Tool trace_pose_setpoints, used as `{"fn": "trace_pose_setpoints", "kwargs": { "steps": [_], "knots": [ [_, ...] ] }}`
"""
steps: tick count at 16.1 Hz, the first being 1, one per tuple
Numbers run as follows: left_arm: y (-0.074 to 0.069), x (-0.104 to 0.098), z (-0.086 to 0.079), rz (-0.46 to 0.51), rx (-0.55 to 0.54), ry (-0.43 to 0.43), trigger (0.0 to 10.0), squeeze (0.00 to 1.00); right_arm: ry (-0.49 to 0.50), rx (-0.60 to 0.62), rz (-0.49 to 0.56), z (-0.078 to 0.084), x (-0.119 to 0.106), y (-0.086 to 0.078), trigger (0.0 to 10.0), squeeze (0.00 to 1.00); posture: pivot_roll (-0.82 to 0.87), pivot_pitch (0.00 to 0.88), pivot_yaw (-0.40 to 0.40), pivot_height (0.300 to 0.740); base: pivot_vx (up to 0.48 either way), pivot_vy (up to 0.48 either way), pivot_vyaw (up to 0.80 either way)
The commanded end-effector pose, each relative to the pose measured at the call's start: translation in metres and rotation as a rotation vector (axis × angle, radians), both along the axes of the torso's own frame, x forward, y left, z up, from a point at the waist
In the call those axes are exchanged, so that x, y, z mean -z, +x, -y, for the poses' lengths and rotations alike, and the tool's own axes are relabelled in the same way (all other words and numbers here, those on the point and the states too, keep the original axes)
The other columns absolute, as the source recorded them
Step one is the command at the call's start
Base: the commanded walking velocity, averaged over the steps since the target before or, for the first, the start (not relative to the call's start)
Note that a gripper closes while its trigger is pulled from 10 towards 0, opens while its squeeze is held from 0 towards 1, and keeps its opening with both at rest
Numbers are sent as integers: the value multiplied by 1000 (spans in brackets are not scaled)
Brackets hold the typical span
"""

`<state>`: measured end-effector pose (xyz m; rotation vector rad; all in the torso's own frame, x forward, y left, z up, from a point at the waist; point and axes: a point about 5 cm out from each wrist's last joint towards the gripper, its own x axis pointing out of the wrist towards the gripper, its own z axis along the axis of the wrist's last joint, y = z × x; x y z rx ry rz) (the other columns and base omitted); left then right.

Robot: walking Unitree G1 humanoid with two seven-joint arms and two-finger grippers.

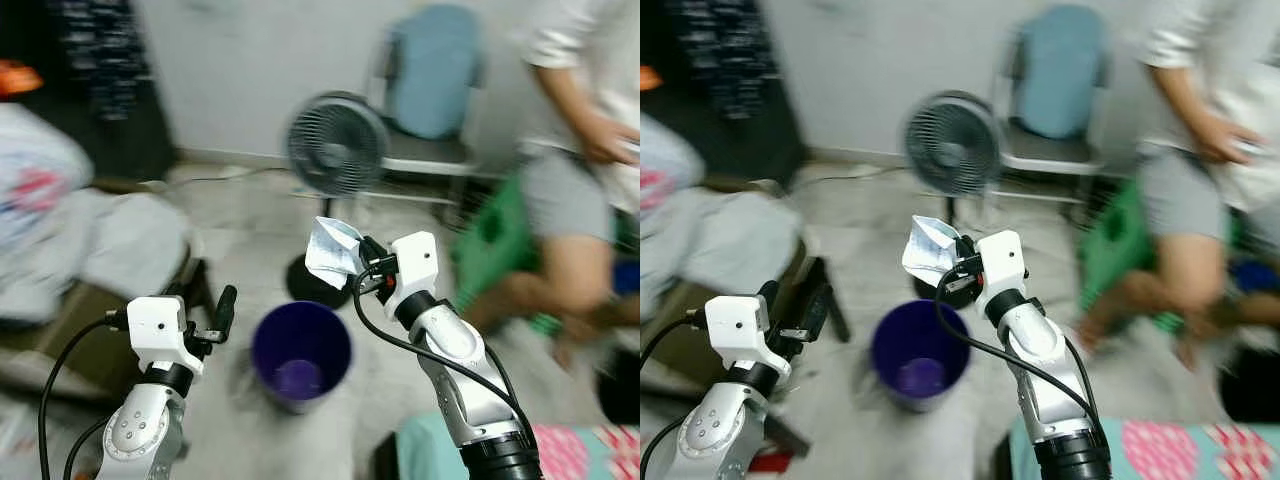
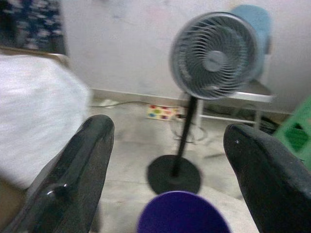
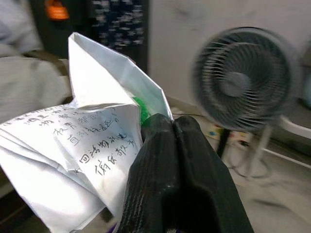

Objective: Clean up the room

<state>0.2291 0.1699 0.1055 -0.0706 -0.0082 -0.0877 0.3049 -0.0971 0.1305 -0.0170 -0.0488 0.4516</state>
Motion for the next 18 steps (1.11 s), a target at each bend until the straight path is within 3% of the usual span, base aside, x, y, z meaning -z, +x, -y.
{"fn": "trace_pose_setpoints", "kwargs": {
  "steps": [1, 3, 9, 18],
  "knots": [
    [-1, 3, -2, -20, -1, 1, 10000, 0, 0, 5, 6, 0, -1, 1, 10000, 0, -105, 71, -51, 740, 0, 0, 738],
    [-1, 3, -2, -19, 0, 1, 10000, 0, 1, 6, 4, 0, -1, 2, 10000, 0, -104, 74, -50, 740, 133, 0, 684],
    [0, 3, -1, -19, 3, -1, 10000, 0, 1, 13, -5, 0, 1, 2, 10000, 0, -105, 75, -49, 740, 126, 0, 0],
    [2, 3, -1, -15, 1, 1, 10000, 0, 1, 23, -18, 0, 3, 4, 10000, 0, -105, 73, -50, 740, 345, 0, 0]
  ]
}}
